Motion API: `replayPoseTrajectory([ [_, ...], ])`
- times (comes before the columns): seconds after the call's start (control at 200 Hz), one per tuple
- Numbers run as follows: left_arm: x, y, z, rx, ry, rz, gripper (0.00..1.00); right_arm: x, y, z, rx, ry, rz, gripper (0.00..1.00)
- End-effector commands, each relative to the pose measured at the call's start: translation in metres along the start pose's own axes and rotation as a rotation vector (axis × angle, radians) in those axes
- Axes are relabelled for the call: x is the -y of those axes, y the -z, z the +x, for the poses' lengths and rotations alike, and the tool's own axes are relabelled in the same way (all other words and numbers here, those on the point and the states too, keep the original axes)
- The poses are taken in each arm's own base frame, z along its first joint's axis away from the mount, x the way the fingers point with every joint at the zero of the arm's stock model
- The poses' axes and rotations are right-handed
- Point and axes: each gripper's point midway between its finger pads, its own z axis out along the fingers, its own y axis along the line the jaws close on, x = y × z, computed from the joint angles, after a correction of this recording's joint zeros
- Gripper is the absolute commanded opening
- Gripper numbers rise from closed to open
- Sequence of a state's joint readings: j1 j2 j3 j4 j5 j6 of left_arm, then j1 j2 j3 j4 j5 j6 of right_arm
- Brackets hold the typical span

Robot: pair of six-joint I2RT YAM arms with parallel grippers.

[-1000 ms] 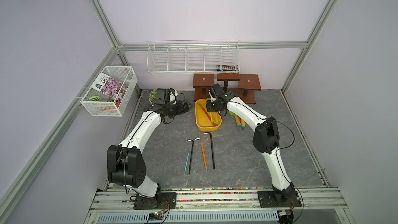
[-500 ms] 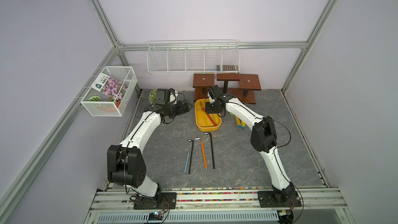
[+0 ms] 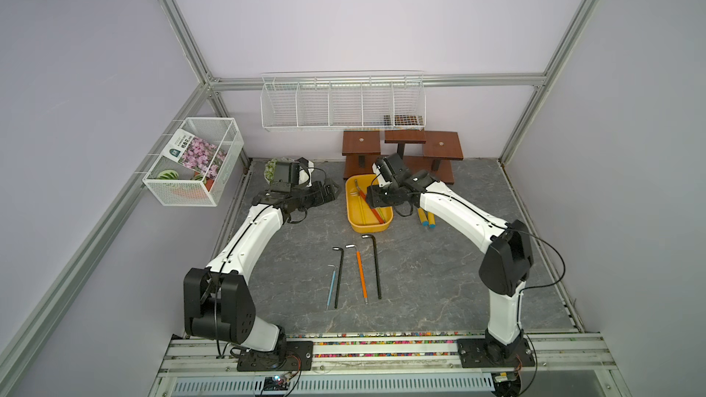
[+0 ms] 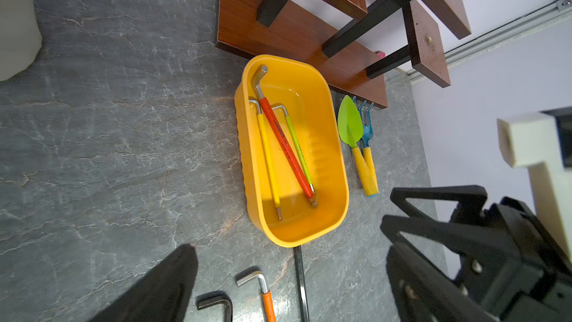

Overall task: Put the hex key on the desktop into the storage box
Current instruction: Place the Allen key in the storage box, then pick up the Allen key from the center of the board.

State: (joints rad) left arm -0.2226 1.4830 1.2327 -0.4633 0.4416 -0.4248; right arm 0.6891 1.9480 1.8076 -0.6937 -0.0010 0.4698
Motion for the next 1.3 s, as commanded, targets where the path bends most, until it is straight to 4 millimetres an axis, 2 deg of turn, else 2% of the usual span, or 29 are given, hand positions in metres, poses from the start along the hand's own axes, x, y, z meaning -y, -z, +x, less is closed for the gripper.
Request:
replayPoseTrajectory([
  [0.0,0.0,0.01,-0.001,0.033,-0.032,-0.01,1.0,-0.001,-0.004,0.02,-0.006,0.025,0.039,0.59],
  [0.215,-0.004,0.022,-0.001,0.072,-0.051,-0.051,1.0,-0.007,-0.009,0.056,-0.033,0.029,0.057,0.59],
  [0.5,-0.009,0.016,0.002,0.043,-0.034,-0.067,1.0,-0.016,-0.011,0.097,-0.077,0.069,0.113,0.59],
  [0.855,-0.013,0.015,0.001,0.034,-0.024,-0.089,1.0,-0.01,-0.037,0.164,-0.146,-0.04,0.118,0.58],
  [1.294,-0.014,0.01,0.002,0.022,-0.017,-0.088,1.0,-0.004,-0.06,0.194,-0.229,-0.011,0.175,0.56],
])
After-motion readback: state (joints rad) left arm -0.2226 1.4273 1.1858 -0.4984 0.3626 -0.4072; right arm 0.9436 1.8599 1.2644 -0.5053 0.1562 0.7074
